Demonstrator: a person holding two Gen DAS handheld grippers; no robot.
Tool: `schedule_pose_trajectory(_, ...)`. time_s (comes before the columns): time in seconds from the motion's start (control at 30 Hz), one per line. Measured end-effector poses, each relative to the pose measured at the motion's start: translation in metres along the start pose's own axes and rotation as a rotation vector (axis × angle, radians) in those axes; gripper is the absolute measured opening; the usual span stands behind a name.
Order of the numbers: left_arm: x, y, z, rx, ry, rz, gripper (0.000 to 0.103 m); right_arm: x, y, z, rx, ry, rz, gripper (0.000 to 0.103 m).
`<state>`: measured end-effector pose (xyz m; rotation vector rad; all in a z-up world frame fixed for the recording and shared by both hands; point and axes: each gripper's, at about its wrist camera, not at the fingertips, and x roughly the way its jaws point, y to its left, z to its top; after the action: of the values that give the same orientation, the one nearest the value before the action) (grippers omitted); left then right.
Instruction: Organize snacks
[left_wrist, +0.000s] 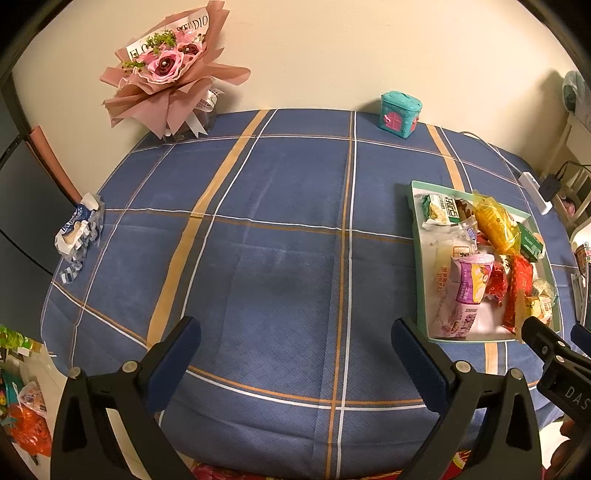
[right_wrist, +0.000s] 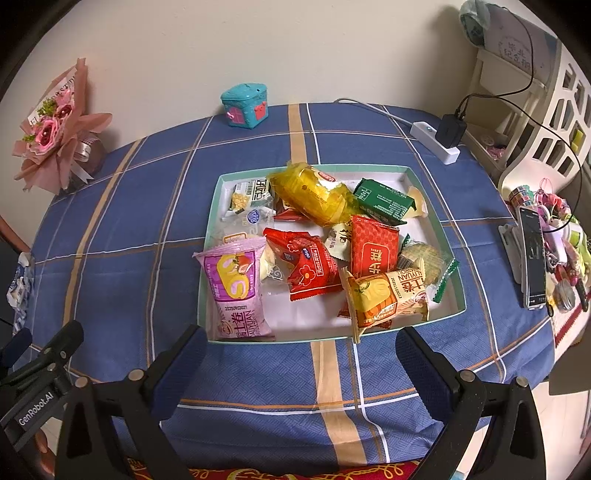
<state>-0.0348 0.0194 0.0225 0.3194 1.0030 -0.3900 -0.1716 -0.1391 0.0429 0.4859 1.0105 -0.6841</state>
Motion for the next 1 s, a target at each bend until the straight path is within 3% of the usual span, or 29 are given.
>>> schedule_pose_trajectory(1.0,-0.0009,-0.0027,0.0004,-0.002,-0.002,0.019,0.103,0.0016,-0.0029,0.0004,0.015,0.004,-0.006,0.103)
